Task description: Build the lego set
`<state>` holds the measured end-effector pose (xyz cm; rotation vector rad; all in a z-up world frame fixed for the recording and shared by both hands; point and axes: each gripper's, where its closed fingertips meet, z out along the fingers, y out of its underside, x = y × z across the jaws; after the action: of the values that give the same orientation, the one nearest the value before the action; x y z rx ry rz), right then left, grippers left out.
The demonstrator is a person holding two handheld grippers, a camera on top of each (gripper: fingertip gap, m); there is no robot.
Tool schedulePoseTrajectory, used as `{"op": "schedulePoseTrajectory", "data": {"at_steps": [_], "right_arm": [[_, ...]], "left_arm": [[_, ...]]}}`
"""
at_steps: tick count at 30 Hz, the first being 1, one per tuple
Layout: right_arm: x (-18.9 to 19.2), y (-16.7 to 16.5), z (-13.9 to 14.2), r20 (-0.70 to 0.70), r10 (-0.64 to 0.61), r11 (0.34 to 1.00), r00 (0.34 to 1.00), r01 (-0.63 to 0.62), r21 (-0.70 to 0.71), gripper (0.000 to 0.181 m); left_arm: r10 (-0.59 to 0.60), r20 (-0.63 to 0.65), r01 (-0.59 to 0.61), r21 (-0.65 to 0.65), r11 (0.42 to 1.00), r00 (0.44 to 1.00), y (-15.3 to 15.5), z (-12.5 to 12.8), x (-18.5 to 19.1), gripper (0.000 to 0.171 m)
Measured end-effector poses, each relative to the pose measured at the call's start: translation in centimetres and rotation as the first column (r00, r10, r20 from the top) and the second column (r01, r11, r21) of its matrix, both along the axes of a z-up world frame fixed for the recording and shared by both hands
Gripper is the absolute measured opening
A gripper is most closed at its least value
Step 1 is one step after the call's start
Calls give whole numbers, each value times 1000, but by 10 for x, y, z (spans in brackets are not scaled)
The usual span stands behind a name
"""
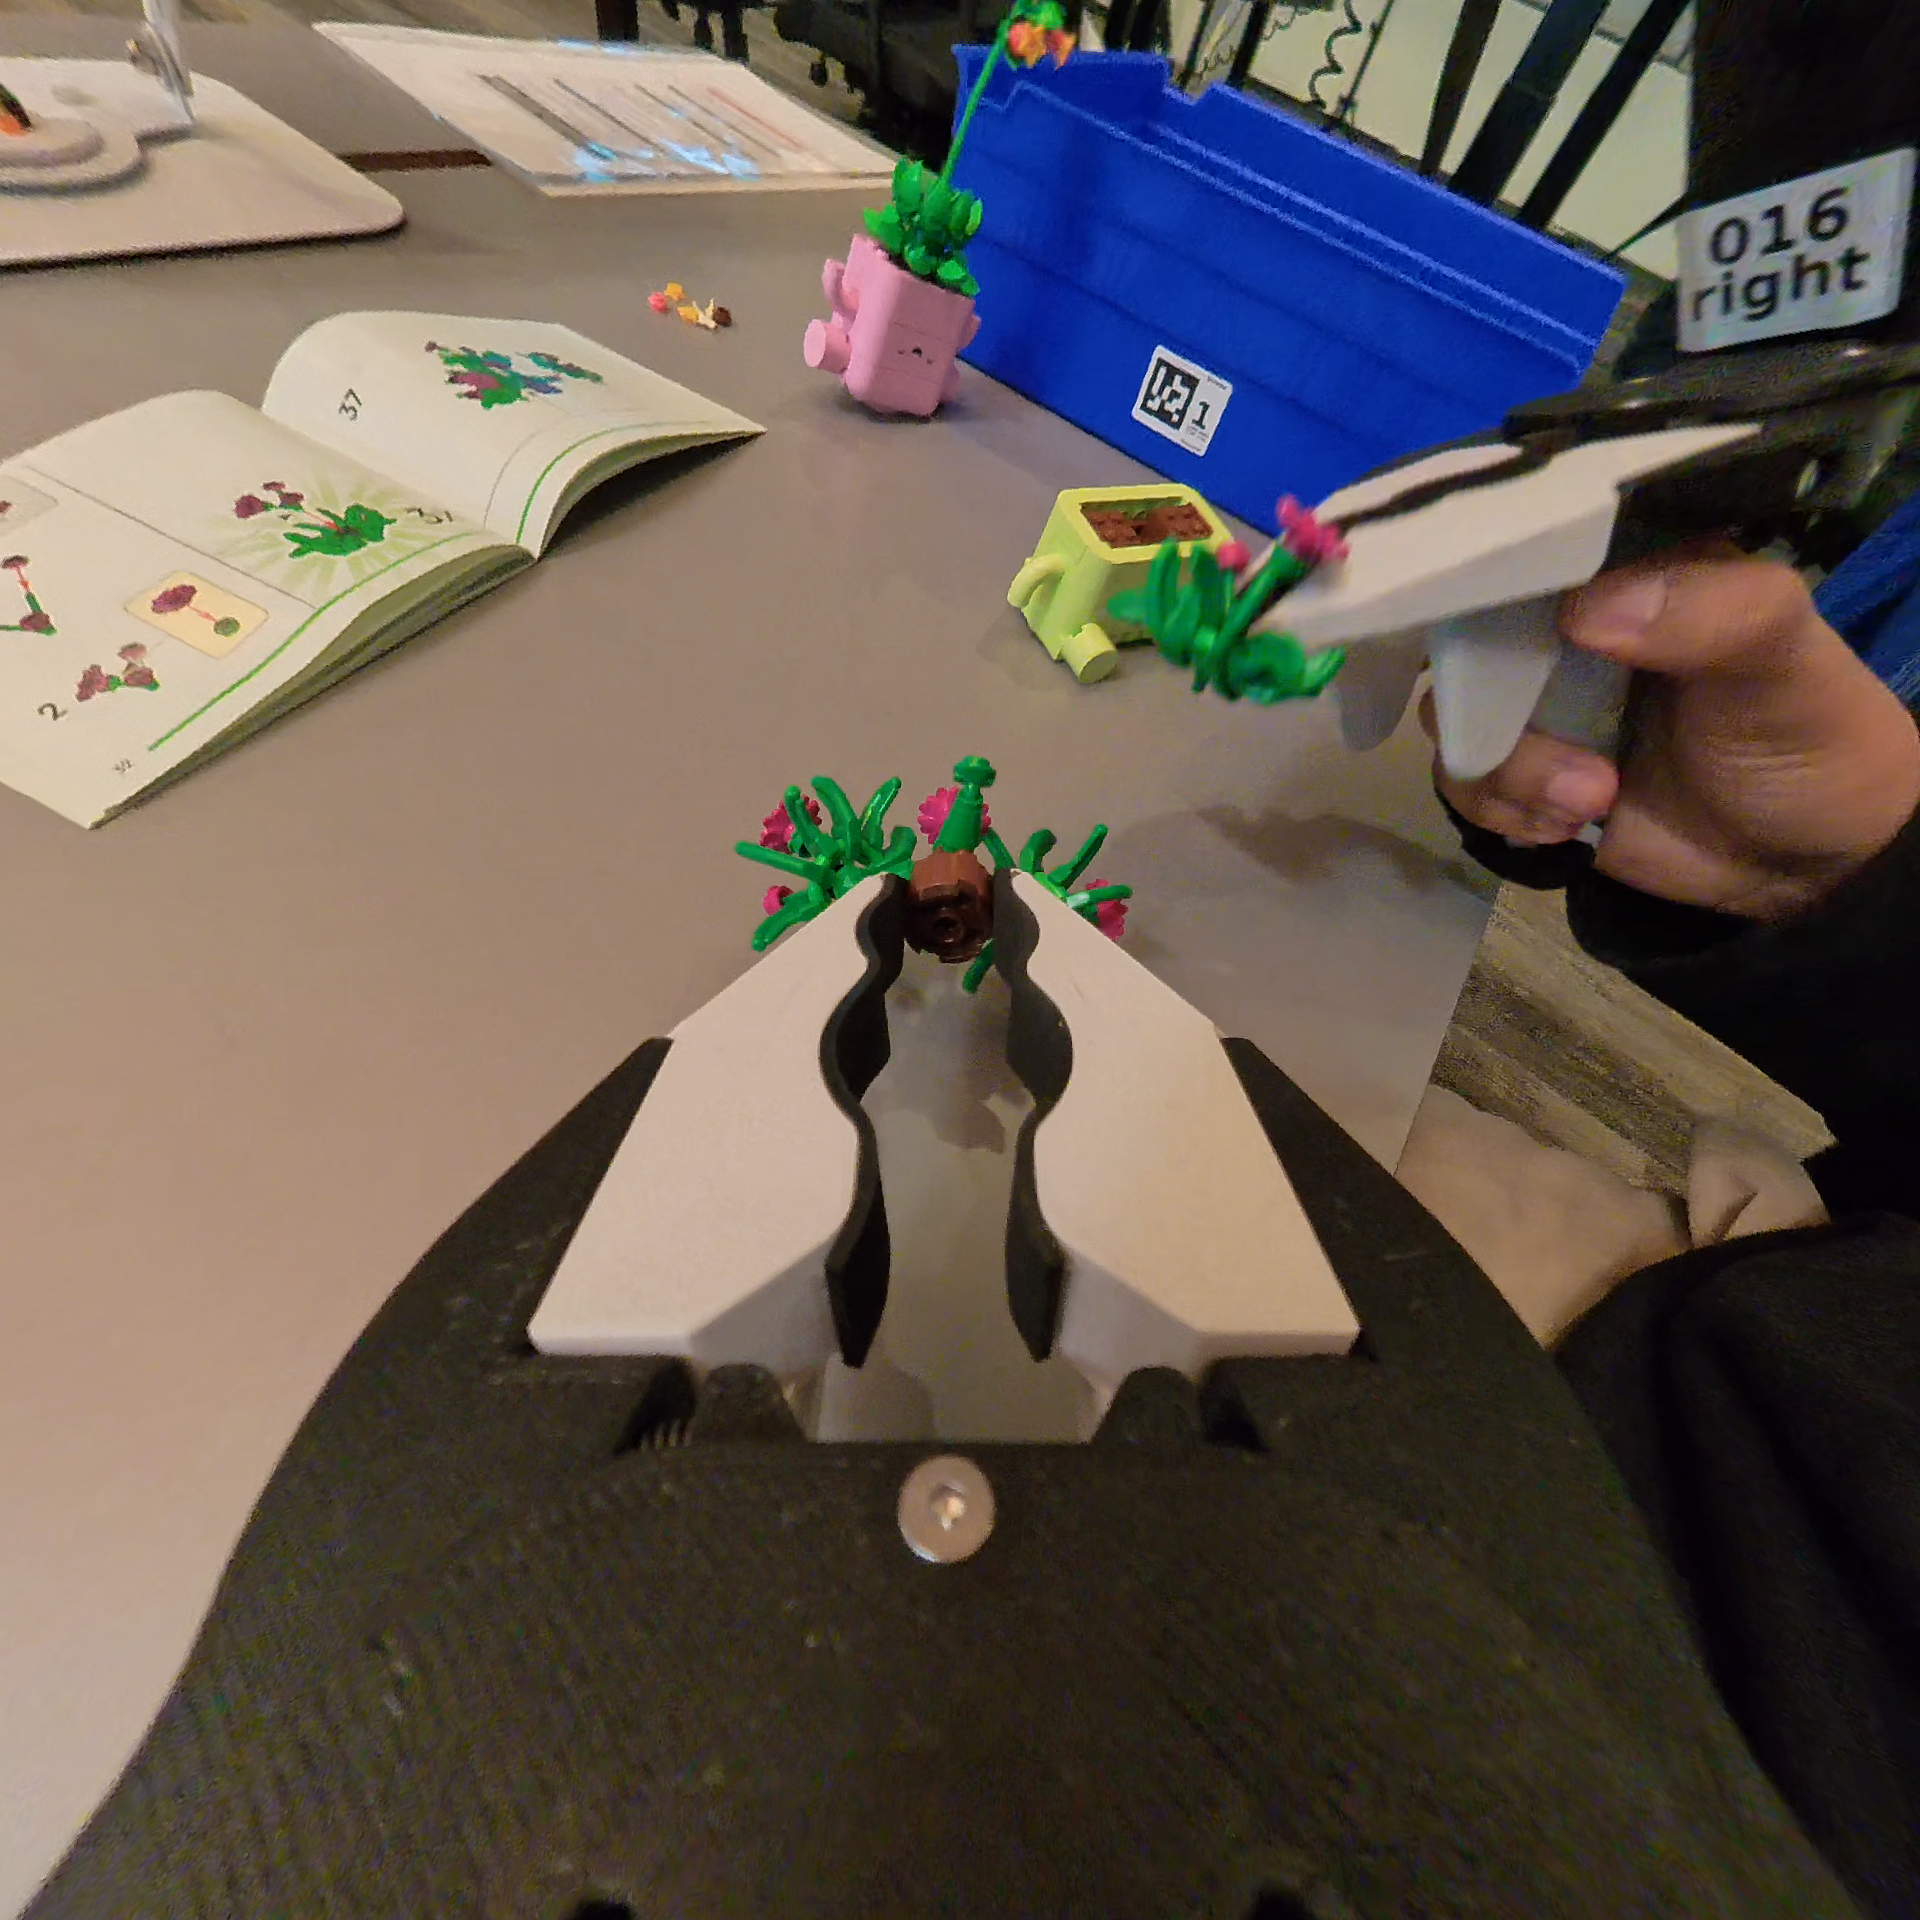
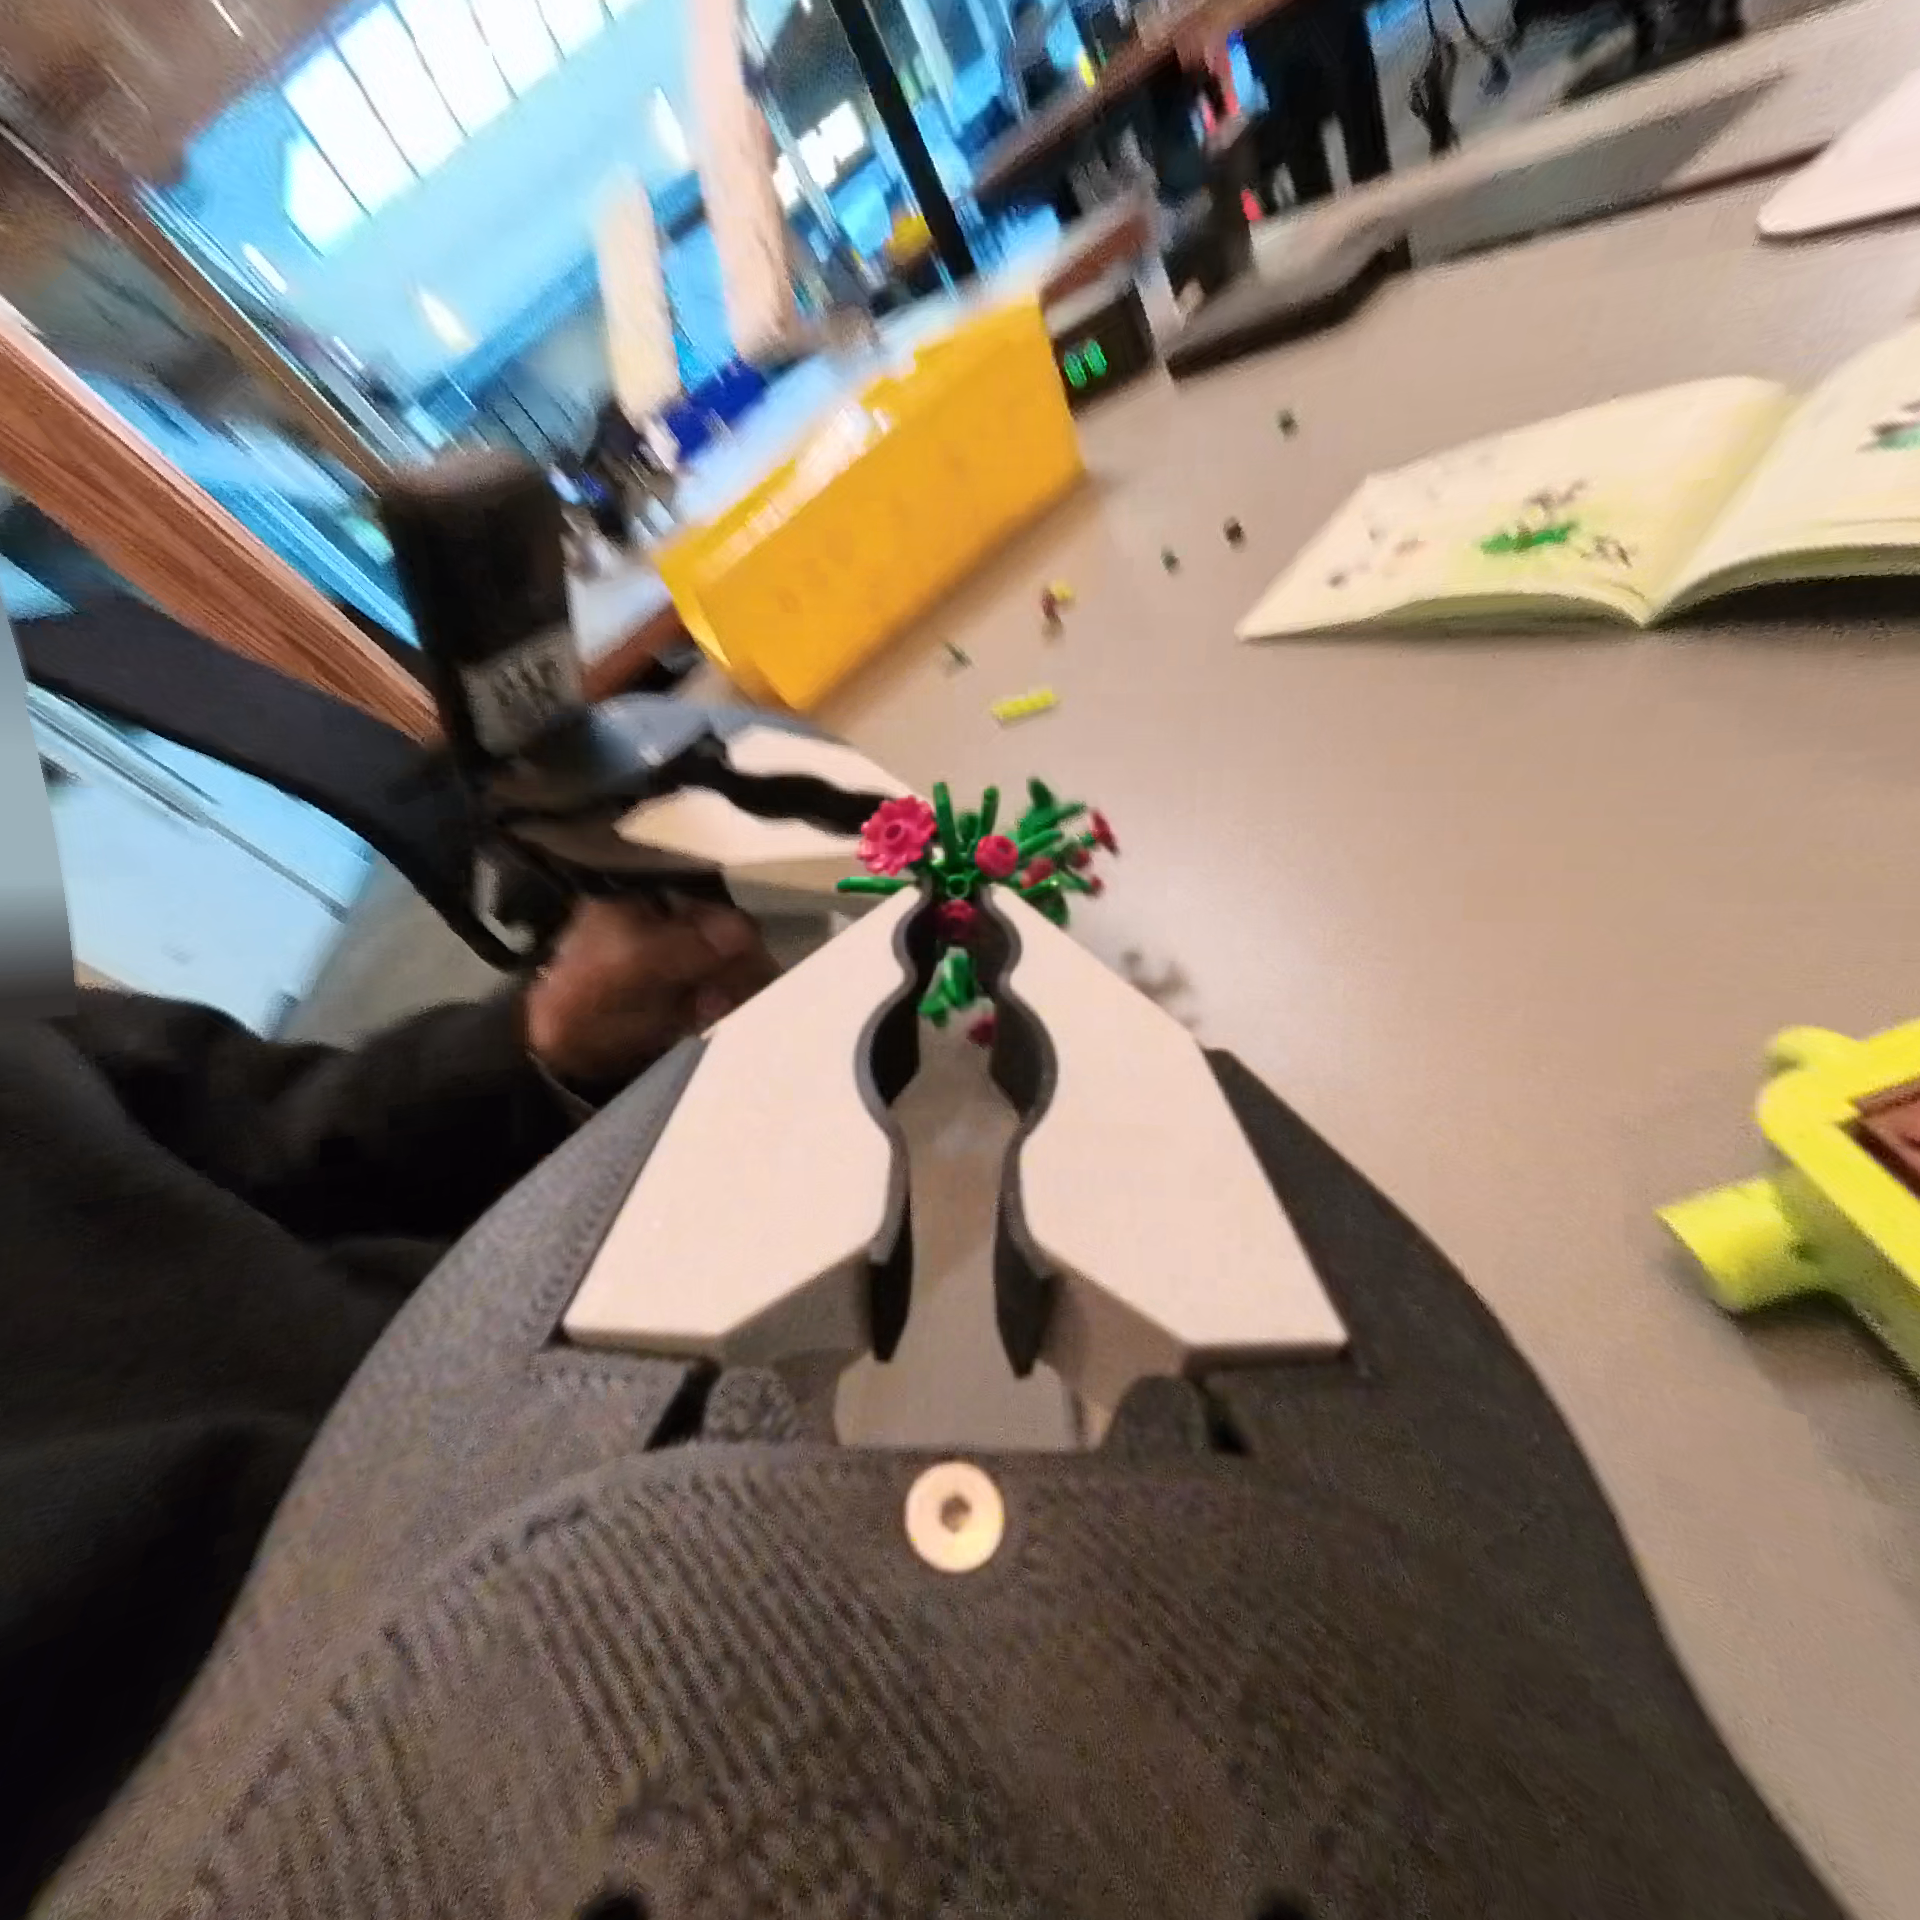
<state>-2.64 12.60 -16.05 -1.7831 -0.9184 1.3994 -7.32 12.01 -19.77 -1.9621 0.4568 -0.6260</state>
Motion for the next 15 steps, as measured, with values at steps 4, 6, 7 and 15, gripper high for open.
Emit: {"op": "schedulePoseTrajectory", "data": {"at_steps": [4,6,7,15], "right_arm": [[-8,-4,6,-127,22,996,992,-33,-82,5],[-13,-5,6,-182,35,988,983,-62,-145,5],[-14,-5,8,-223,34,979,974,-78,-189,5],[-15,-3,0,-339,48,888,940,-195,-416,5]], "left_arm": [[-8,-33,9,51,999,999,-3,4,7,14],[-9,-60,13,67,998,998,-4,5,11,14],[-14,-72,19,74,997,997,-6,5,14,14],[-60,-128,67,55,996,990,-12,1,31,14]]}}
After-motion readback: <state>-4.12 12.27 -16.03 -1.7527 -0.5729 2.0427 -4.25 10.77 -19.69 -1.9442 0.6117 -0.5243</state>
